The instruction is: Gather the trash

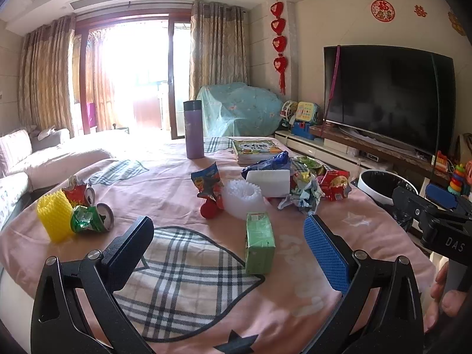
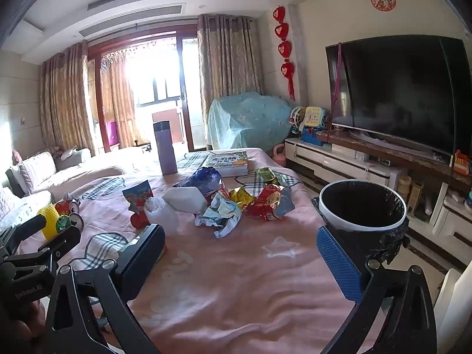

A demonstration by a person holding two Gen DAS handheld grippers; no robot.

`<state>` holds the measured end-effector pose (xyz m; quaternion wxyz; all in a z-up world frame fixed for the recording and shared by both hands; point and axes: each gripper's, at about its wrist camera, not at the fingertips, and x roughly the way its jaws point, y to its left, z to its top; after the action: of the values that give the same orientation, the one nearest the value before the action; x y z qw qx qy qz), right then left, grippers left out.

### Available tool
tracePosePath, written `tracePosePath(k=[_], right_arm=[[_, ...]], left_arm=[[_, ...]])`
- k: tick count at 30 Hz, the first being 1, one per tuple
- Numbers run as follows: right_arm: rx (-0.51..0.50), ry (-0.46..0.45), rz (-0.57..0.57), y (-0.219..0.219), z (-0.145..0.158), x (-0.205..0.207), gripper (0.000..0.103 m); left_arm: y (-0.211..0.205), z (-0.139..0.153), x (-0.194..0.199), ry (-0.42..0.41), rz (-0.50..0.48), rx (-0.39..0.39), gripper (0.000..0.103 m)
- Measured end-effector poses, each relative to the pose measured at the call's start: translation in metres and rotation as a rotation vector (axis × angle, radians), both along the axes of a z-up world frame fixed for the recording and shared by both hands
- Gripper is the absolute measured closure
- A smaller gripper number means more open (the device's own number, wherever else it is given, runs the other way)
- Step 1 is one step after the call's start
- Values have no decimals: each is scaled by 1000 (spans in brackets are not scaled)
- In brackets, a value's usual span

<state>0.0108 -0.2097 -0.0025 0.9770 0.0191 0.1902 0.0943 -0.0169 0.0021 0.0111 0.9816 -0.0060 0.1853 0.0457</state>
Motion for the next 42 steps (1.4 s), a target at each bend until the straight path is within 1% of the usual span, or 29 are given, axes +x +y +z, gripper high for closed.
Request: tracePosePath(k=[3,13,28,42], right_arm=[[-11,-13,-1,2,1,-2,0],[-15,-15,-2,3,1,-2,0],[-13,-1,6,4,-3,1,0],[-7,4,12,3,-7,2,0]], left_arm=[[1,0,-1,0,-2,2,0],[-1,0,-2,1,-10,6,0],[-4,0,1,4,-13,8,0],[-3,-6,1,12,-18,6,0]])
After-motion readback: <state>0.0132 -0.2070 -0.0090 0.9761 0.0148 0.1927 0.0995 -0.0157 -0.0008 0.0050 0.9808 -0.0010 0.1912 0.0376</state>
